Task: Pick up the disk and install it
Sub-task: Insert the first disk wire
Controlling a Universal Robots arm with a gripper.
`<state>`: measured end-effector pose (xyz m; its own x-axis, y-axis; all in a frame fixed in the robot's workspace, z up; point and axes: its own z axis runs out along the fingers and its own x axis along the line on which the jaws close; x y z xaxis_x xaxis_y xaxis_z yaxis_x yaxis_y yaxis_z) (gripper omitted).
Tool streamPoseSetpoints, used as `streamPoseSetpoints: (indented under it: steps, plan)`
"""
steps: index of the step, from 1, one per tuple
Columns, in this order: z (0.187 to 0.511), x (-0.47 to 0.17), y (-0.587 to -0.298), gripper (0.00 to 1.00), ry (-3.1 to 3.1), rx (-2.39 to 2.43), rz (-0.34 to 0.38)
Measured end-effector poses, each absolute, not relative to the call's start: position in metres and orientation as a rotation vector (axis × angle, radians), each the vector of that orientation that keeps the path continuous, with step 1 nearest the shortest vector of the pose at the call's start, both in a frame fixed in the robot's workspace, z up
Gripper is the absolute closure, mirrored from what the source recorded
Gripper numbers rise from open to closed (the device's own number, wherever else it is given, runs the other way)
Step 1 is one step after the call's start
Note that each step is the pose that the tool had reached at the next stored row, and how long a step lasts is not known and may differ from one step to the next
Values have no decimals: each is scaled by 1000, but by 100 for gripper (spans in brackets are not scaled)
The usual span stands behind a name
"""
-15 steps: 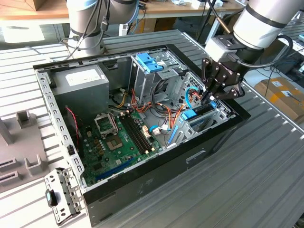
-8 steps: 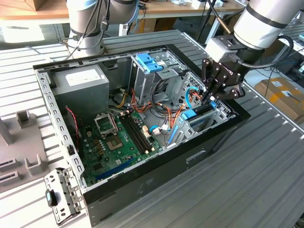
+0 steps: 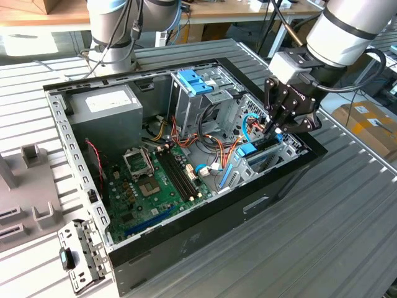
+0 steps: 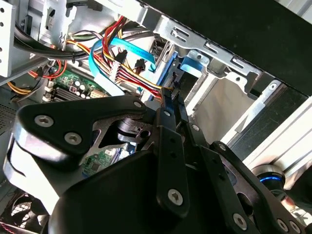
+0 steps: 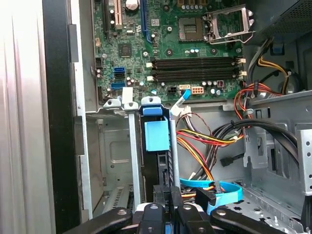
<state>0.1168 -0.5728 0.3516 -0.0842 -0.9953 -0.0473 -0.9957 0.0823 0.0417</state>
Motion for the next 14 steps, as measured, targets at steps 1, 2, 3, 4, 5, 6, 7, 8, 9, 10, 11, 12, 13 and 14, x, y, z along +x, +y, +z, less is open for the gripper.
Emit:
streamPoseSetpoints:
  steps: [1, 2, 3, 4, 5, 6, 7, 8, 9, 10, 11, 12, 13, 14]
  plan:
    - [351, 117, -573, 84, 2290, -2140, 99]
    - [351, 117, -573, 84, 2275, -2156, 99]
    - [351, 117, -573, 84, 2265, -2167, 99]
    - [351, 117, -573, 84, 2265, -2167, 99]
    - [350, 117, -572, 84, 2265, -2167, 99]
    - [350, 117, -571, 84, 2265, -2167, 99]
    - [350, 117, -570, 84, 2265, -2167, 99]
    - [349, 118, -569, 84, 2264, -2168, 99]
    - [349, 118, -568, 84, 2265, -2167, 99]
    - [349, 119, -568, 84, 2265, -2167, 99]
    - [349, 119, -568, 84, 2265, -2167, 99]
    - [348, 119, -568, 84, 2264, -2168, 99]
    - [348, 119, -568, 84, 2264, -2168, 99]
    - [347, 119, -568, 84, 2263, -2169, 99]
